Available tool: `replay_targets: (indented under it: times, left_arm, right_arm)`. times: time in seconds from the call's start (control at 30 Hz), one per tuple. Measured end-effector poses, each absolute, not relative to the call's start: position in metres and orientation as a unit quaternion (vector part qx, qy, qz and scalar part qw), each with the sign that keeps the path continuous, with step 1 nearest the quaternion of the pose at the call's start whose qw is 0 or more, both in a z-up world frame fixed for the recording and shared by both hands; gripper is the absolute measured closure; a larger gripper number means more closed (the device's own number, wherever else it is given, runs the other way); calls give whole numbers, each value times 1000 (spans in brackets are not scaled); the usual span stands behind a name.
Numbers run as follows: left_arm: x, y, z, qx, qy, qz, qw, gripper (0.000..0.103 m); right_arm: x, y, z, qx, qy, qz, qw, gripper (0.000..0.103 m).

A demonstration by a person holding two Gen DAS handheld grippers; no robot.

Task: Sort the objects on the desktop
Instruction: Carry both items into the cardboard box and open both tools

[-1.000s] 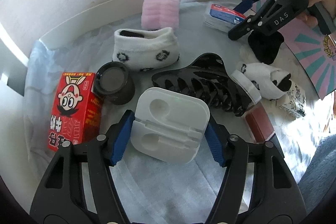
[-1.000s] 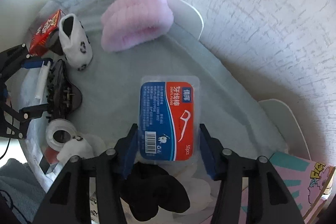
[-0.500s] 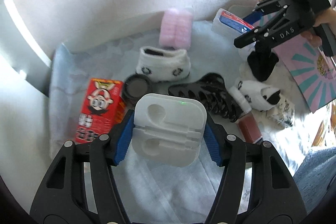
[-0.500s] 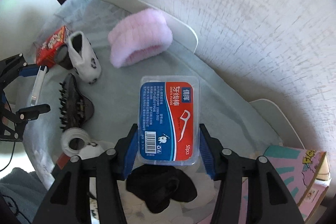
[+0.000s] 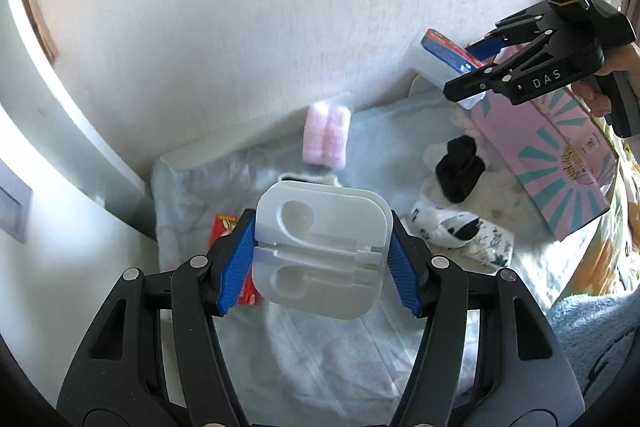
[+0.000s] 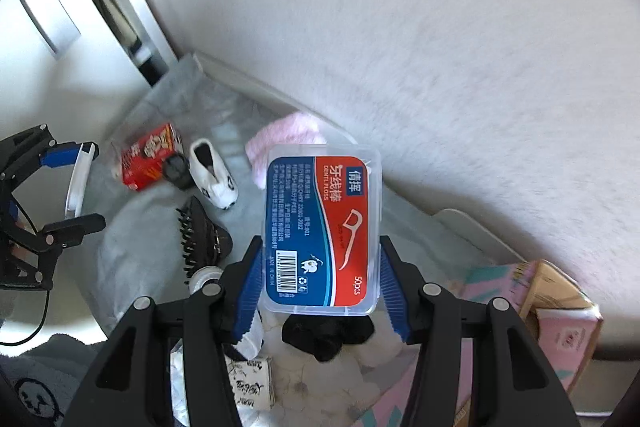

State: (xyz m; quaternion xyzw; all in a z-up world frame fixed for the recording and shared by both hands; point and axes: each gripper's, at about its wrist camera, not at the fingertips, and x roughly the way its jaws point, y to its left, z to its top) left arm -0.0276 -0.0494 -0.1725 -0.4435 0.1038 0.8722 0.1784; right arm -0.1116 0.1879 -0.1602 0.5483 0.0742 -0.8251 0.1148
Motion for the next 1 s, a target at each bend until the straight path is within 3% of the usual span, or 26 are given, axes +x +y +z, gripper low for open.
replay_targets:
  times: [0.4, 1.0]
  left_arm:
    - [-34, -4, -111, -398, 125, 883, 217, 44]
    - [-53, 172, -74, -352, 142, 860, 342, 44]
  right_arm:
    - [-68, 216, -136, 498, 31, -865, 48, 53]
    - [39, 318, -122, 478, -67, -872, -82, 53]
